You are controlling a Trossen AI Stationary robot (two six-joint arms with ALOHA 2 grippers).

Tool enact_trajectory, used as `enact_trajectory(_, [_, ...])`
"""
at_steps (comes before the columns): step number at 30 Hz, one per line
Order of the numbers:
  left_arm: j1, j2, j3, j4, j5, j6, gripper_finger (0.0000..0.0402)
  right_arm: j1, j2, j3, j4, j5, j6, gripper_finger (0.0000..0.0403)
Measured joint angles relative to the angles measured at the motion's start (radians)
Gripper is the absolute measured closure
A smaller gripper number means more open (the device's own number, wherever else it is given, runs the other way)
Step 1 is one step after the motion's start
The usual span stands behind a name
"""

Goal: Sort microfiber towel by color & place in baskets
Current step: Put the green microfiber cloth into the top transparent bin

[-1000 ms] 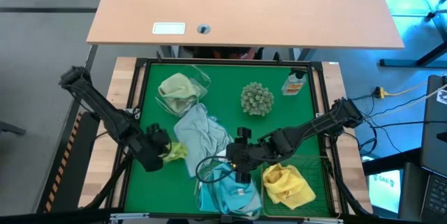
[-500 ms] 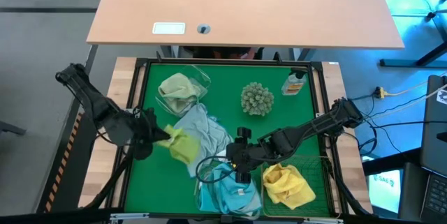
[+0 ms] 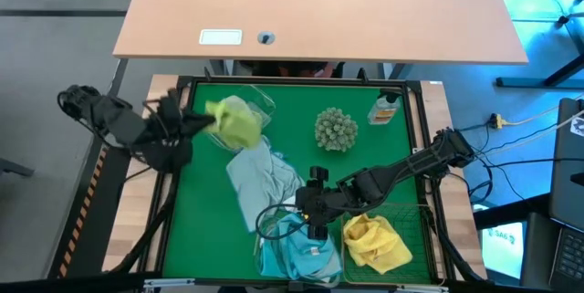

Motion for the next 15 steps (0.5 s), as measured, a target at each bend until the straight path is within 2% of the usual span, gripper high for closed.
enact_trajectory(10, [0.221,-0.017,0.005,-0.055,-0.029,0.031,0.0401,0.0,-0.001,0.0,0.0,0.0,0.0,0.0192])
enact_trajectory(15, [0.327,-0.002,-0.048,-0.055,0.004,0.024,0.0401,0.0,-0.001,0.0,0.0,0.0,0.0,0.0192])
